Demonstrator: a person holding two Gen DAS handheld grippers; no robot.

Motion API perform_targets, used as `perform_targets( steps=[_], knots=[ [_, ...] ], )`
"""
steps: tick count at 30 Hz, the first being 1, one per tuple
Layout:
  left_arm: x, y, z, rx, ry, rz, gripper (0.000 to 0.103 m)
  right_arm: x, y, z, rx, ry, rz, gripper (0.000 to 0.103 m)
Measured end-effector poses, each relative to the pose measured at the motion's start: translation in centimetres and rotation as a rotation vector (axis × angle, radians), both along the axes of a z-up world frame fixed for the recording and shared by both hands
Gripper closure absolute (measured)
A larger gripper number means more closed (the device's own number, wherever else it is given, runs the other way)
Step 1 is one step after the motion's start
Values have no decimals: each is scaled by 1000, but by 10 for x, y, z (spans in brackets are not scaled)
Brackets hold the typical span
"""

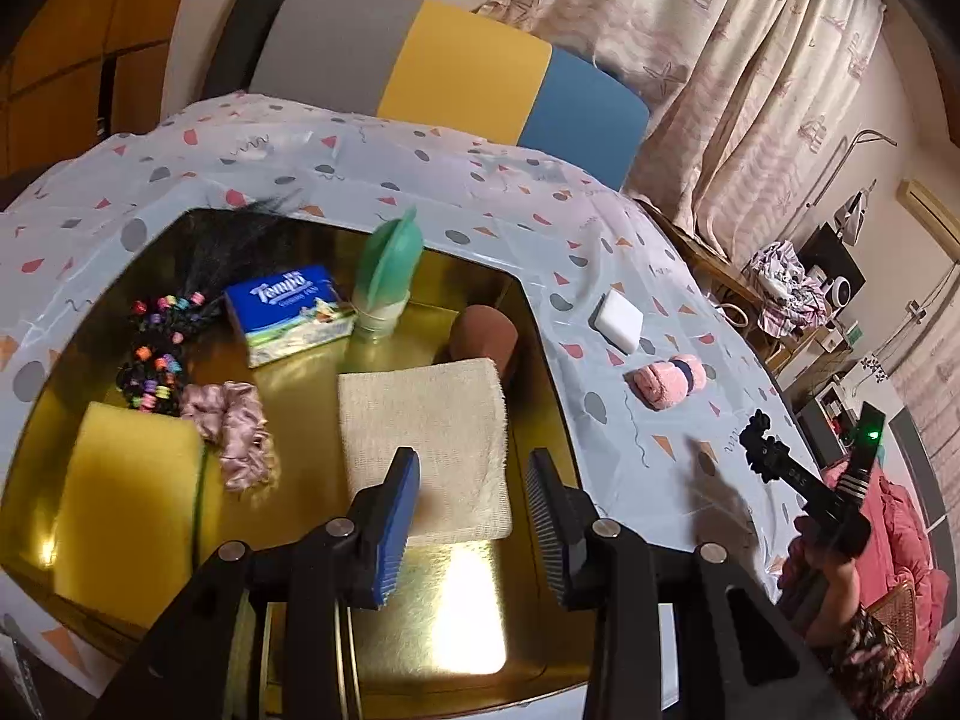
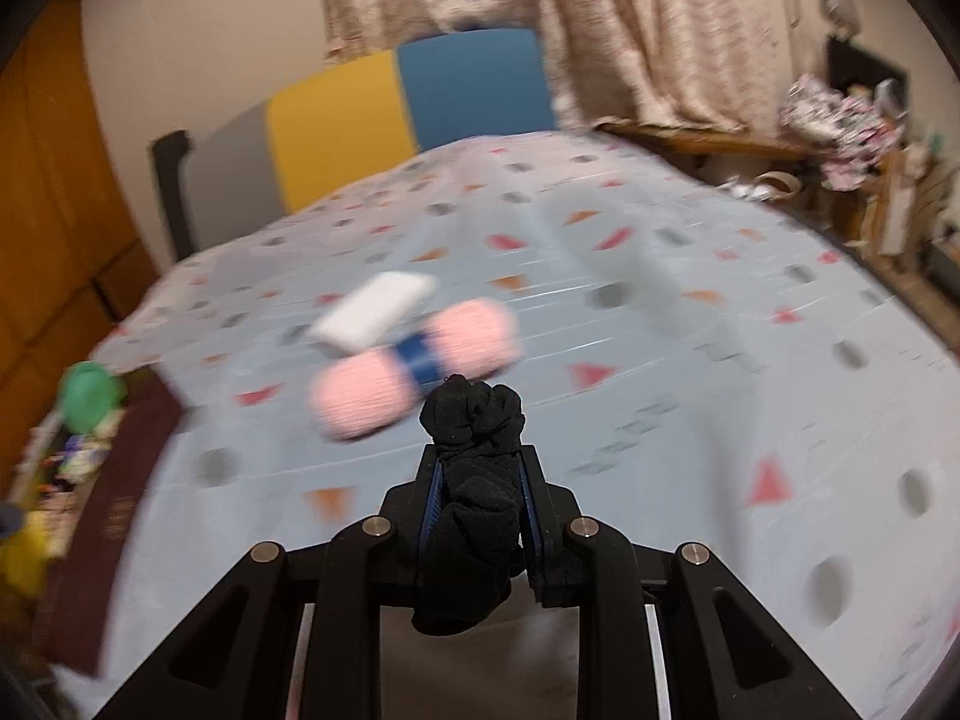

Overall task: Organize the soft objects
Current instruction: 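Carry the black scrunchie into the gold tray and open the right gripper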

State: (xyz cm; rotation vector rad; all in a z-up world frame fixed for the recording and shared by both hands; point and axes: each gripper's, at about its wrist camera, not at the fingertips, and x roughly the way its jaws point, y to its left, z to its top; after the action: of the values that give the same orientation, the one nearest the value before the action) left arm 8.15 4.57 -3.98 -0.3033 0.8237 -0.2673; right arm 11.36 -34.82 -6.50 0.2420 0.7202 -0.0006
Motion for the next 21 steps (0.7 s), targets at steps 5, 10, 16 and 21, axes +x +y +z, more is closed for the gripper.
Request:
perform_targets(
  steps=[5,10,16,21],
  knots=[
    [-12,17,13,41,-42,52,66,-11,68,19,79,-28,177,80],
    [-22,38,22,56,-61,99,66,-17,153,41,102,-49,385,79],
    [-30,65,25,44,-61,172,66,-9,231,51,117,-5,535,79],
    [-35,85,23,20,-48,224,66,14,294,42,108,101,602,78]
  ],
)
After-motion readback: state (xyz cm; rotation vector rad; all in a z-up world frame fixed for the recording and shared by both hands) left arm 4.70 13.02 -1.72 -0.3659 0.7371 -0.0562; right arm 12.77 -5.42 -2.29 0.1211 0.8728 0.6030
